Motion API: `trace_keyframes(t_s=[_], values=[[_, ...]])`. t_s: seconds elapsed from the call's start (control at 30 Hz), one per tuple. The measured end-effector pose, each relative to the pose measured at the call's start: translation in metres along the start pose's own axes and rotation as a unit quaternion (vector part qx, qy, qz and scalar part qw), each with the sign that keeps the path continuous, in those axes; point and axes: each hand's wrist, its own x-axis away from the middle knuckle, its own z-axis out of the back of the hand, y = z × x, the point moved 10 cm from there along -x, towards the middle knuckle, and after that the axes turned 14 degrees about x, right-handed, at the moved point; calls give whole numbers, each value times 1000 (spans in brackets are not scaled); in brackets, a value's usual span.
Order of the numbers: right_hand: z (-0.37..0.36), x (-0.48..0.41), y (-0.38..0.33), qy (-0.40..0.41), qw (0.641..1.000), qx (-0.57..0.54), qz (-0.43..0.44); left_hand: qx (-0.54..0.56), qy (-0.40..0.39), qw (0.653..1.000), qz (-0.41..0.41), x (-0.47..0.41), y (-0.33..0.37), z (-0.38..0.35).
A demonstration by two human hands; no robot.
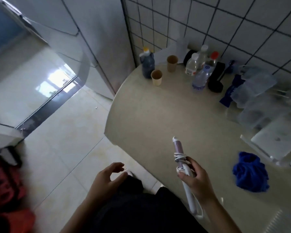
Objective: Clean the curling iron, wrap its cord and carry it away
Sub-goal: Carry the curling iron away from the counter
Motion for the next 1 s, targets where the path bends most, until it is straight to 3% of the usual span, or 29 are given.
trace_keyframes(t_s=[0.27, 0.5, 0.77, 1.0], values=[[-90, -36, -72, -122, 987, 77, 67, 62, 109, 991, 44, 39, -68, 98], [-237, -51, -168, -196, 965, 136, 105, 108, 219, 967, 70, 86, -150, 231], [-477, 2, -291, -319, 904, 209, 195, 182, 323, 922, 114, 155, -264, 356], [-632, 52, -350, -424, 812, 300, 267, 277, 456, 833, 150, 239, -341, 409]])
